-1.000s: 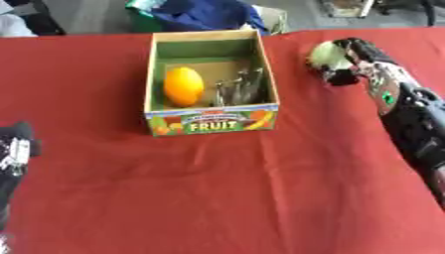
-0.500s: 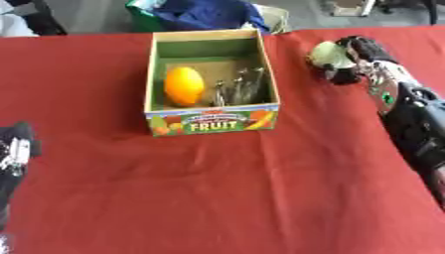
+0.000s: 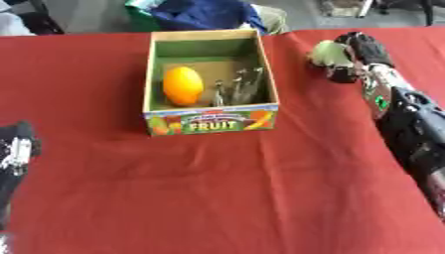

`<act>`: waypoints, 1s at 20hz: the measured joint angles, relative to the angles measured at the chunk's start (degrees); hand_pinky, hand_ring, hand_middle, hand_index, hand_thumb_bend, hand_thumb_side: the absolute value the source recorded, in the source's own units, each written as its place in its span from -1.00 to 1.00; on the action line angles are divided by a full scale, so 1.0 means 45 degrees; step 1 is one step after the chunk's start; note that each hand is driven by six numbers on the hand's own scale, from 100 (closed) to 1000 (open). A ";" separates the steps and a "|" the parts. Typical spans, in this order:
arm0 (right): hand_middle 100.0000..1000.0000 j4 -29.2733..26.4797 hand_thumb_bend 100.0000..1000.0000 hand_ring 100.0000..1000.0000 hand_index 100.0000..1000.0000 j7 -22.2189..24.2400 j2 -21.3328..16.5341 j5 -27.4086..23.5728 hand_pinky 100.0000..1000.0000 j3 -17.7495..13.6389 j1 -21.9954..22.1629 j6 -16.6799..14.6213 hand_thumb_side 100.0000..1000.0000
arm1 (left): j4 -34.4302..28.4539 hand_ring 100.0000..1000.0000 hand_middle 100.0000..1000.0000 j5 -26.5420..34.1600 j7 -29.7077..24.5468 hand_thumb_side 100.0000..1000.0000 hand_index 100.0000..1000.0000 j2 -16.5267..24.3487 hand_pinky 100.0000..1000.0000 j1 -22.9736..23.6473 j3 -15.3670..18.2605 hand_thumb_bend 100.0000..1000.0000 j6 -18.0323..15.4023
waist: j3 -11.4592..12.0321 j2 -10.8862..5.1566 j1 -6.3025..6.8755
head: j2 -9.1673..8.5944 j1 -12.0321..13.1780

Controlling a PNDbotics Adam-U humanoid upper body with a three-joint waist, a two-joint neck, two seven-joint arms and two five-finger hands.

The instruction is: Pick up objects on the table and place them in the box.

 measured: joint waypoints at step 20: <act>-0.97 -0.2817 -1.00 -0.92 -0.84 0.0708 0.1236 -0.1452 -0.73 0.1074 -0.1308 -0.2041 -0.75 | 0.0002 0.09 -0.01 -0.0004 -0.0019 -0.06 0.16 -0.0001 0.13 0.0000 -0.0004 -0.58 -0.0041 | 0.0126 -0.0114 -0.0239 | -0.0067 -0.0056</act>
